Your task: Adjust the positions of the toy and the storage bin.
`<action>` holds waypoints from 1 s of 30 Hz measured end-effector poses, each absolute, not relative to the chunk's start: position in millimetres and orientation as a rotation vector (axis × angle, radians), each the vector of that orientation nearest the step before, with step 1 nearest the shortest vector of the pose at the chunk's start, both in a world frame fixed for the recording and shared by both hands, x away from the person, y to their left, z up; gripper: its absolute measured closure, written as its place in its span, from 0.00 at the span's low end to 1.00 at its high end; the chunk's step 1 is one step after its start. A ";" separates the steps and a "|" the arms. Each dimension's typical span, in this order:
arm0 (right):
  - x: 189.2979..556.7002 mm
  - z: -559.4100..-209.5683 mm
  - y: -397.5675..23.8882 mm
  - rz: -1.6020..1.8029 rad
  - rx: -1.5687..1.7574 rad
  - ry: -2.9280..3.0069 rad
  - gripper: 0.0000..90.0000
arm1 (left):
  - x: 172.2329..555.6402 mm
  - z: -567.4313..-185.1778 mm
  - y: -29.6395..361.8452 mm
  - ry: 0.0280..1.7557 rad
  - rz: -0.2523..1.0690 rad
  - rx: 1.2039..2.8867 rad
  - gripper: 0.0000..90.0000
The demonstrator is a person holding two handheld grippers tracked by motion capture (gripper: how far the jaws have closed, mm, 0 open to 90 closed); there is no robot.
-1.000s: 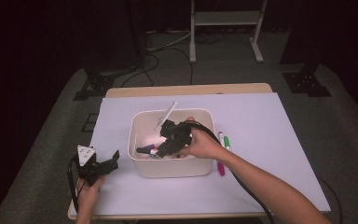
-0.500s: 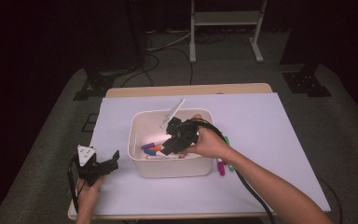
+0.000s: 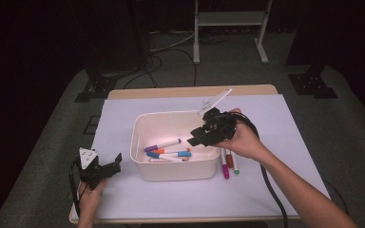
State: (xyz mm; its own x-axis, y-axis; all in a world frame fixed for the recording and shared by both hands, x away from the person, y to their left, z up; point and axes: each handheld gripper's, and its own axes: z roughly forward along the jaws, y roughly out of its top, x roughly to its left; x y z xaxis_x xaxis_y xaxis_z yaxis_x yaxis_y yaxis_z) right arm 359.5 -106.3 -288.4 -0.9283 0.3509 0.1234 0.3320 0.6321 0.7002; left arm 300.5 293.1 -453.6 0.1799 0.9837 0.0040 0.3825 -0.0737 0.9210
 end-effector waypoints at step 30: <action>356.5 -346.0 -232.7 1.175 1.004 2.637 0.55 | 300.4 -453.8 292.7 1.332 0.896 1.603 0.00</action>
State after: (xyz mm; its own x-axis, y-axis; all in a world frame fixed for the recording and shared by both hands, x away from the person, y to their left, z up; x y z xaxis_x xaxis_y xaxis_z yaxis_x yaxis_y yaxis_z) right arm 356.5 -232.7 -346.0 -0.7811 0.5983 0.1787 0.5329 0.4895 0.6902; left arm 300.4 292.7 -453.8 0.1776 0.9841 0.0087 0.3787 -0.0765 0.9224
